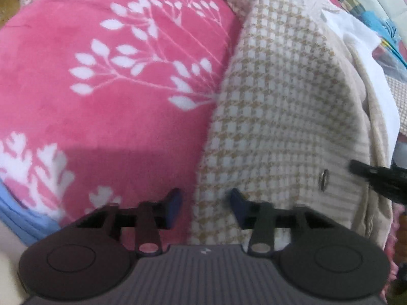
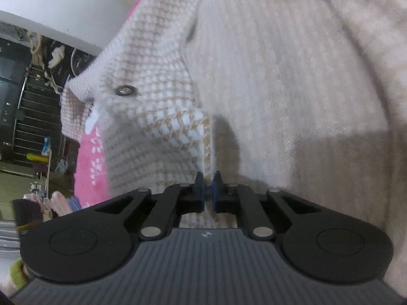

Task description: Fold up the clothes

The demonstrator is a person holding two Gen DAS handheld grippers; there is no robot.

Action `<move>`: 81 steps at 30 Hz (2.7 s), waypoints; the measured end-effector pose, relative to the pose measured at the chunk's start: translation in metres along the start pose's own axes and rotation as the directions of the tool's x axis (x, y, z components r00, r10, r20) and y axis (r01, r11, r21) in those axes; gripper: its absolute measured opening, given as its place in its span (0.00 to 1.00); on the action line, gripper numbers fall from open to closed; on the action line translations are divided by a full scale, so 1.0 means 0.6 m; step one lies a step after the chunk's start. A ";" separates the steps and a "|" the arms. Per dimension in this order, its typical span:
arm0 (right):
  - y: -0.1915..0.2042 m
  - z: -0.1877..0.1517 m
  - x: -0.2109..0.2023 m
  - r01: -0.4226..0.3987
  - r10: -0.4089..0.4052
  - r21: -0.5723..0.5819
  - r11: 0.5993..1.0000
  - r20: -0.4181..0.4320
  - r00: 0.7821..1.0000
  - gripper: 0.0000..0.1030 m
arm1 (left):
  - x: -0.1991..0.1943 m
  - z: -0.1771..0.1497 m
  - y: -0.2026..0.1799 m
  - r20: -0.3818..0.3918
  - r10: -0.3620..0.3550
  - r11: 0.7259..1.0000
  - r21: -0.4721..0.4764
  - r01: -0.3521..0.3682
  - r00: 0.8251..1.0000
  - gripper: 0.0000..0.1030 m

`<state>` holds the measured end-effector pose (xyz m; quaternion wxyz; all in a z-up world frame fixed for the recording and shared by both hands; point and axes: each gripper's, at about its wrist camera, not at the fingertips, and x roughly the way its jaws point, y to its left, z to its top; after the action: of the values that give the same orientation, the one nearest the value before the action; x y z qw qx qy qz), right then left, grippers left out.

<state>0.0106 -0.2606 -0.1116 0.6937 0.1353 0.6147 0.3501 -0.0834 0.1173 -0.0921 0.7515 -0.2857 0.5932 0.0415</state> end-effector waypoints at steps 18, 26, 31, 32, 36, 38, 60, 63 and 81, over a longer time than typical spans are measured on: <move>0.014 0.110 -0.086 0.051 -0.052 0.007 0.999 0.234 0.971 0.39 | 0.014 -0.047 0.003 -0.005 -0.133 0.989 -0.068 0.132 0.991 0.08; 0.149 0.281 0.056 0.080 -0.035 -0.161 0.984 0.263 0.964 0.38 | -0.070 -0.104 0.005 0.092 -0.181 0.960 -0.201 0.196 0.979 0.07; 0.291 0.301 0.174 0.132 -0.075 -0.445 0.886 0.144 0.987 0.38 | -0.075 -0.116 0.004 0.099 -0.184 0.950 -0.235 0.203 0.978 0.06; 0.317 0.297 0.197 0.139 -0.091 -0.511 0.848 0.117 0.989 0.38 | -0.077 -0.117 0.008 0.093 -0.188 0.950 -0.237 0.205 0.978 0.06; 0.414 0.267 0.284 0.156 -0.144 -0.743 0.650 0.081 0.986 0.38 | -0.086 -0.122 0.029 0.072 -0.194 0.947 -0.246 0.206 0.978 0.06; 0.447 0.246 0.321 0.143 -0.164 -0.828 0.542 0.062 0.985 0.38 | -0.083 -0.124 0.034 0.065 -0.191 0.946 -0.253 0.202 0.979 0.07; 0.058 0.494 0.140 0.071 -0.113 0.119 0.990 0.401 0.909 0.58 | -0.060 -0.113 0.037 0.003 -0.090 0.962 -0.259 0.088 0.996 0.17; 0.050 0.540 0.173 -0.014 -0.032 0.130 0.991 0.343 0.939 0.63 | -0.057 -0.111 0.037 -0.006 -0.081 0.961 -0.265 0.077 0.997 0.17; 0.110 0.572 0.270 0.367 -0.339 -0.004 0.930 0.375 0.863 0.07 | -0.034 -0.099 0.049 -0.064 -0.071 0.950 -0.310 0.048 0.995 0.13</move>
<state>0.3144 -0.0238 -0.1224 0.8533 0.0572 0.4745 0.2086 -0.1527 0.1188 -0.0925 0.6761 -0.4184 0.5982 0.0999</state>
